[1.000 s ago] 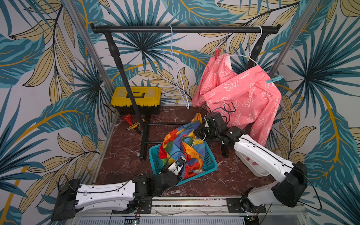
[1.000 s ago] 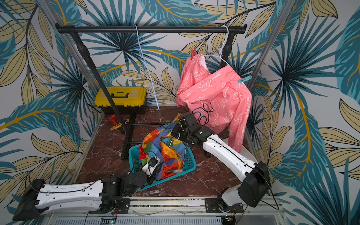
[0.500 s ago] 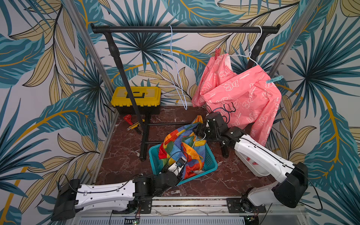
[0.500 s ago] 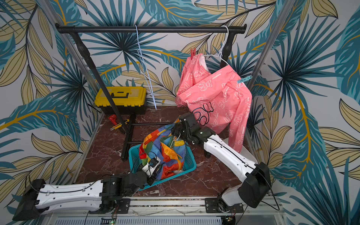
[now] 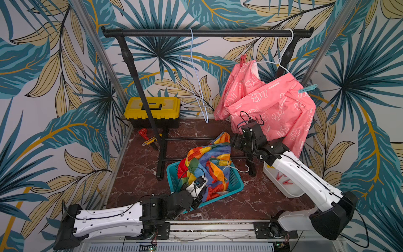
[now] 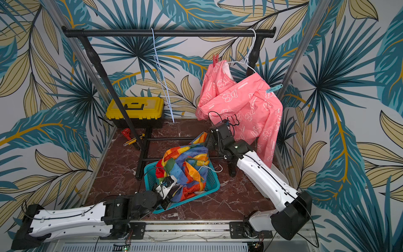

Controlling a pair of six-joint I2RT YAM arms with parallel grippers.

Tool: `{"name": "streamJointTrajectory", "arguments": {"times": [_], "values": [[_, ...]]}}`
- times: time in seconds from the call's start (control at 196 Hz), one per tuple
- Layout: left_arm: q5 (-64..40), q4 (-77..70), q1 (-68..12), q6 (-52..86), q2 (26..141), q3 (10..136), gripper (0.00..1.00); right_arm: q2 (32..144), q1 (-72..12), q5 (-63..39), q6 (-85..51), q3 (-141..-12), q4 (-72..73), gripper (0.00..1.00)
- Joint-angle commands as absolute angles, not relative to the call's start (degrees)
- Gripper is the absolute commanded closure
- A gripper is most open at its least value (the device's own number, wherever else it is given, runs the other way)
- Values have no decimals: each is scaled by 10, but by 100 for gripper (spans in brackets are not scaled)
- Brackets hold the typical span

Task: Remove the clothespins securing jackets to the hanger
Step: Remove the clothespin from the hanger, then place the clothespin in the storage box.

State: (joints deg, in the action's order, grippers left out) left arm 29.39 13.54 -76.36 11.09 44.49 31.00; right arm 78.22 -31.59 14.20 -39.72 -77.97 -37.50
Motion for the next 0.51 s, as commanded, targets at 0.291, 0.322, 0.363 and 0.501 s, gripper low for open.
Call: {"name": "streamJointTrajectory", "arguments": {"times": [0.291,0.322,0.363,0.501], "values": [[191,236,-627,211,359,403,100,693,-358,76,-207,-730,-367,36],[146,237,-588,221,356,409,100,686,-361,60,-199,-720,-364,36],[85,240,-539,235,354,419,100,679,-366,41,-187,-711,-364,36],[-119,264,-389,286,396,467,100,680,-424,35,-136,-701,-370,36]]}}
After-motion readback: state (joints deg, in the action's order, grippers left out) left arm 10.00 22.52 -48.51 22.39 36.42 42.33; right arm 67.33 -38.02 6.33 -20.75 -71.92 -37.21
